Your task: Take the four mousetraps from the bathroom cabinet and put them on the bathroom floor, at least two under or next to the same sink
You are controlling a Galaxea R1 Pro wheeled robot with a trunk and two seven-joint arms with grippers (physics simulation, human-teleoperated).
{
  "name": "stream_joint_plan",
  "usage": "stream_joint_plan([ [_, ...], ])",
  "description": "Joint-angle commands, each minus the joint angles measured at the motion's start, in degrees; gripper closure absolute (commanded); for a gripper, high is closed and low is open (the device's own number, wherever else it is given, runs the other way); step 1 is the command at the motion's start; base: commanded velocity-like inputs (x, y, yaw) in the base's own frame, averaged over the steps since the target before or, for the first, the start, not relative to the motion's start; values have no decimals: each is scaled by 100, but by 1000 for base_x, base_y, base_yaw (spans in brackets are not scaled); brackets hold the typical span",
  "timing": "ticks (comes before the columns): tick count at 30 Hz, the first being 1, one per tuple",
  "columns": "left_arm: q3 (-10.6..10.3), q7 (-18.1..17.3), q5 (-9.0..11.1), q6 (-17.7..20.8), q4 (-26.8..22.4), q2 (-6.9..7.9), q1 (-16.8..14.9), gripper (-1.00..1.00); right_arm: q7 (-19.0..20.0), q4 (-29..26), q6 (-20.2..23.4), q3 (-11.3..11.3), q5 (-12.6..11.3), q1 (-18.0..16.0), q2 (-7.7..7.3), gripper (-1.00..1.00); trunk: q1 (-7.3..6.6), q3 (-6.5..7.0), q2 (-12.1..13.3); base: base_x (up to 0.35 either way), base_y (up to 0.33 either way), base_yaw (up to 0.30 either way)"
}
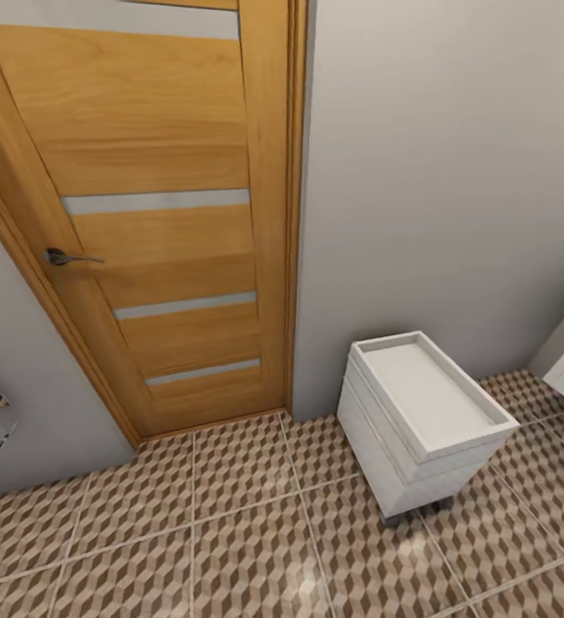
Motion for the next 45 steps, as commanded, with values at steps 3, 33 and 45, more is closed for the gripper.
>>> stream_joint_plan([
  [3,-48,8,26,-28,19,-4,-7,-100,13,1,-15,6,-5,-1,-2,-100,0,-15,-4,0,0,264],
  [33,-48,8,26,-28,19,-4,-7,-100,13,1,-19,6,-5,-2,-2,-100,0,-102,-4,0,0,264],
  [45,-48,8,26,-28,19,-4,-7,-100,14,1,-20,9,-5,-1,-1,-100,0,-132,-4,0,0,264],
])
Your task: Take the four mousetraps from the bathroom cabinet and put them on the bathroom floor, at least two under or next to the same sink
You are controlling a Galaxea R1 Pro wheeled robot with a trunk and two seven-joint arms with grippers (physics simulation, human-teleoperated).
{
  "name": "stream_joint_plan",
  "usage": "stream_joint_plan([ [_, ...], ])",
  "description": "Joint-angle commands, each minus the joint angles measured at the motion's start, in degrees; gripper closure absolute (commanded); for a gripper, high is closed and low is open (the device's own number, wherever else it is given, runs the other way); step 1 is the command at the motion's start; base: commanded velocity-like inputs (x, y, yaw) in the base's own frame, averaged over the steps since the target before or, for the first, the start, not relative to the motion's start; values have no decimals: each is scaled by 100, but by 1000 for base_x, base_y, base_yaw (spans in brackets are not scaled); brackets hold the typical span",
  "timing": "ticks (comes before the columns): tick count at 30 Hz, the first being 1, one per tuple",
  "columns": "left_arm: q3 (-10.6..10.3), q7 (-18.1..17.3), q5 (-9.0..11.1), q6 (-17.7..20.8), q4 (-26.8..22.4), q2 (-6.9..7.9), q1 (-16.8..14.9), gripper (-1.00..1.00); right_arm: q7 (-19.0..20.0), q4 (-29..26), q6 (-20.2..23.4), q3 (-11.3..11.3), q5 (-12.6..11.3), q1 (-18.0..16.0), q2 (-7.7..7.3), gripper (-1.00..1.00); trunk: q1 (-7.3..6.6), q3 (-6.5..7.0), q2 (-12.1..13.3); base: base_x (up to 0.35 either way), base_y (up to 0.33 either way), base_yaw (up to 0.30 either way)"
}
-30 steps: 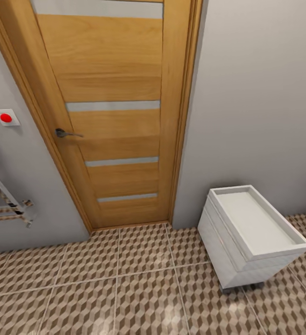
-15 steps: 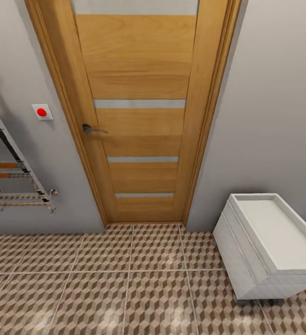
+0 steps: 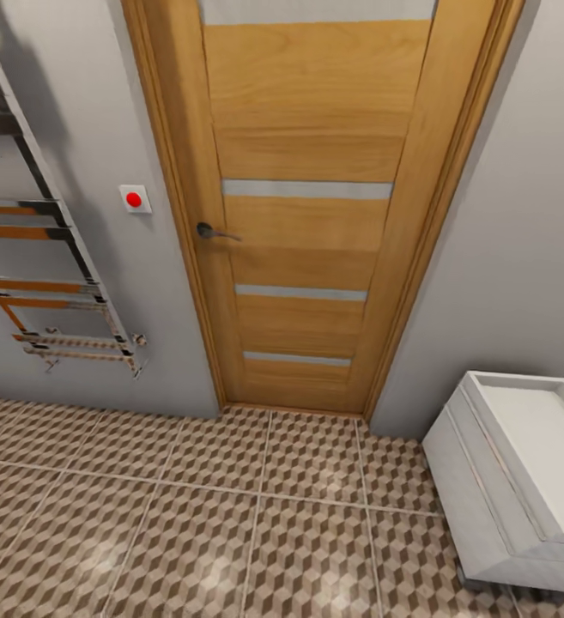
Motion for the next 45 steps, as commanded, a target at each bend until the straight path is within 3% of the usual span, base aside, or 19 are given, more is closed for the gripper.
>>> stream_joint_plan([
  [1,-48,8,26,-28,19,-4,-7,-100,13,1,-16,7,-5,-1,-1,-100,0,-8,-4,0,0,264],
  [45,-48,8,26,-28,19,-4,-7,-100,21,1,-18,19,4,-6,6,-100,0,-25,-4,0,0,264],
])
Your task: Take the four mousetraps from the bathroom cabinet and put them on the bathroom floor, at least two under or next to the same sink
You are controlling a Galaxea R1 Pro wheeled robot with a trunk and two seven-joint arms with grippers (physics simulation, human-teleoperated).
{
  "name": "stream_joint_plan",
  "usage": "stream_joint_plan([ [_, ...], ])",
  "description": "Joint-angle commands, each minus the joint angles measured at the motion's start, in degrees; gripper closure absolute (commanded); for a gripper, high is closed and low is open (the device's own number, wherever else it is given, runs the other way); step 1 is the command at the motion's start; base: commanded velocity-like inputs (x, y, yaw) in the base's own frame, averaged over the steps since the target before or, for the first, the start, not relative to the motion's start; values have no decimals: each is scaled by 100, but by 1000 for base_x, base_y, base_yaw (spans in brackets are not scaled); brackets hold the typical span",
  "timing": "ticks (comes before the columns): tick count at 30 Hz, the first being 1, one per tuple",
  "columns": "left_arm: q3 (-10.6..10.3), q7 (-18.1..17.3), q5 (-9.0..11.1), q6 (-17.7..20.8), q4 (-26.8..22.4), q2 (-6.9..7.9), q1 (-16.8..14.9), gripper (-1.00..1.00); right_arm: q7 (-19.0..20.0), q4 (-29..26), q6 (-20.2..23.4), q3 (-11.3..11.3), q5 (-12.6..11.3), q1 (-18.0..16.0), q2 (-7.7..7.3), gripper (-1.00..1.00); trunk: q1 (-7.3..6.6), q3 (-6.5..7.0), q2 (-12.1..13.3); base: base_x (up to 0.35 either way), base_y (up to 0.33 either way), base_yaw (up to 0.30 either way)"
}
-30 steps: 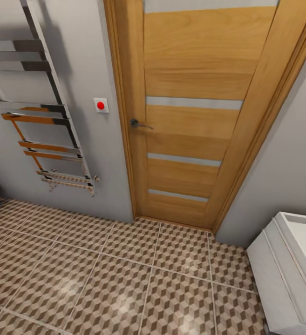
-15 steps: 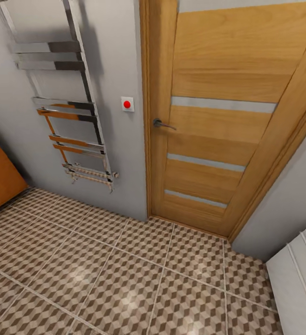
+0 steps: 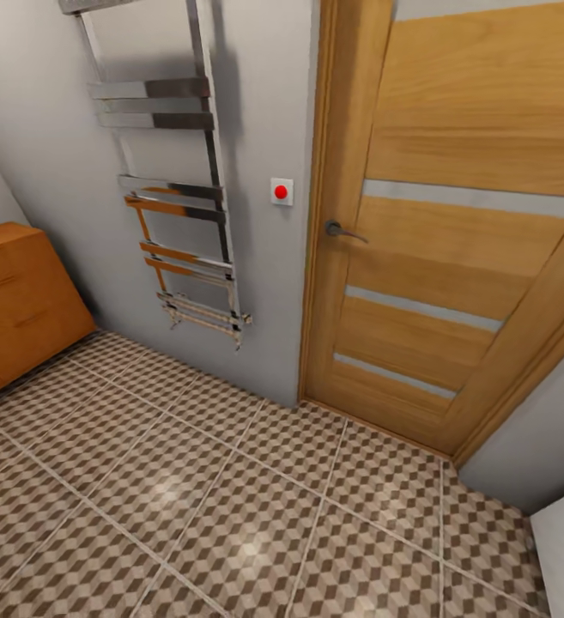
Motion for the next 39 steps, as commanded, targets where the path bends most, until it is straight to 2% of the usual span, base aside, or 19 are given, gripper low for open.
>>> stream_joint_plan([
  [1,-48,8,26,-28,19,-4,-7,-100,12,1,-16,5,-4,-1,-1,-100,0,-5,-4,0,0,264],
  [39,-48,22,26,-28,12,-4,-7,-100,14,1,-12,6,-4,-3,5,-100,0,-5,-4,0,0,264],
])
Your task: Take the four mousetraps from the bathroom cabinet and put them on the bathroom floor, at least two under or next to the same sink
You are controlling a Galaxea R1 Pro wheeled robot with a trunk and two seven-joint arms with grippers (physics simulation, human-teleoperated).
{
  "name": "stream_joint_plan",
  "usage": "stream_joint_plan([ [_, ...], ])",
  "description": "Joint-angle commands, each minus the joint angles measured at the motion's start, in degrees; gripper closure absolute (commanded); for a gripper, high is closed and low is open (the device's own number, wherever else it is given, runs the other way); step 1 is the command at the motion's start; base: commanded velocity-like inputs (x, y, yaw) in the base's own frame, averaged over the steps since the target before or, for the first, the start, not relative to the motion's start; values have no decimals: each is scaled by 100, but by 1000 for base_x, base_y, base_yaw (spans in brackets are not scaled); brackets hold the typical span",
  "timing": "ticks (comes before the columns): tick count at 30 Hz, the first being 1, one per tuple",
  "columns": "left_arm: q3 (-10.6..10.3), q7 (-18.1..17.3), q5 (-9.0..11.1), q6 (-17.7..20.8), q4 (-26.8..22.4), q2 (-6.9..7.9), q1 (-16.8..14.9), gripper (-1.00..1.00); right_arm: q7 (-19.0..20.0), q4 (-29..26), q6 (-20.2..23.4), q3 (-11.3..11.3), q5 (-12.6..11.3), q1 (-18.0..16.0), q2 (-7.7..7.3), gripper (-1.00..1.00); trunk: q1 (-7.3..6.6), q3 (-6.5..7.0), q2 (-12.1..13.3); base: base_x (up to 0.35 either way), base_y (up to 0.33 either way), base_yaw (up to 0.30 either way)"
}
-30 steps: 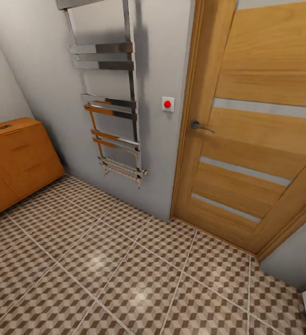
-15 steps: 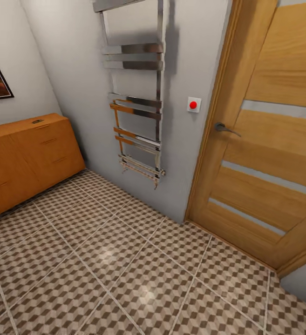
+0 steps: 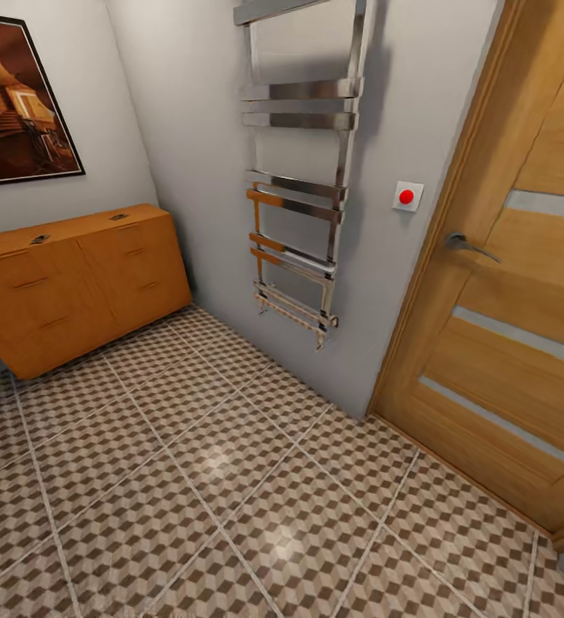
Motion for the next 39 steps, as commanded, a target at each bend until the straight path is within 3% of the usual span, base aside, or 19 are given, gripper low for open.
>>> stream_joint_plan([
  [1,-48,9,24,-28,18,-4,-7,-100,14,1,-15,5,-4,-2,-2,-100,0,-5,-4,0,0,263],
  [39,-48,14,32,-28,17,-4,-7,-100,14,1,-11,5,-4,0,-2,-100,0,-5,-4,0,0,263],
])
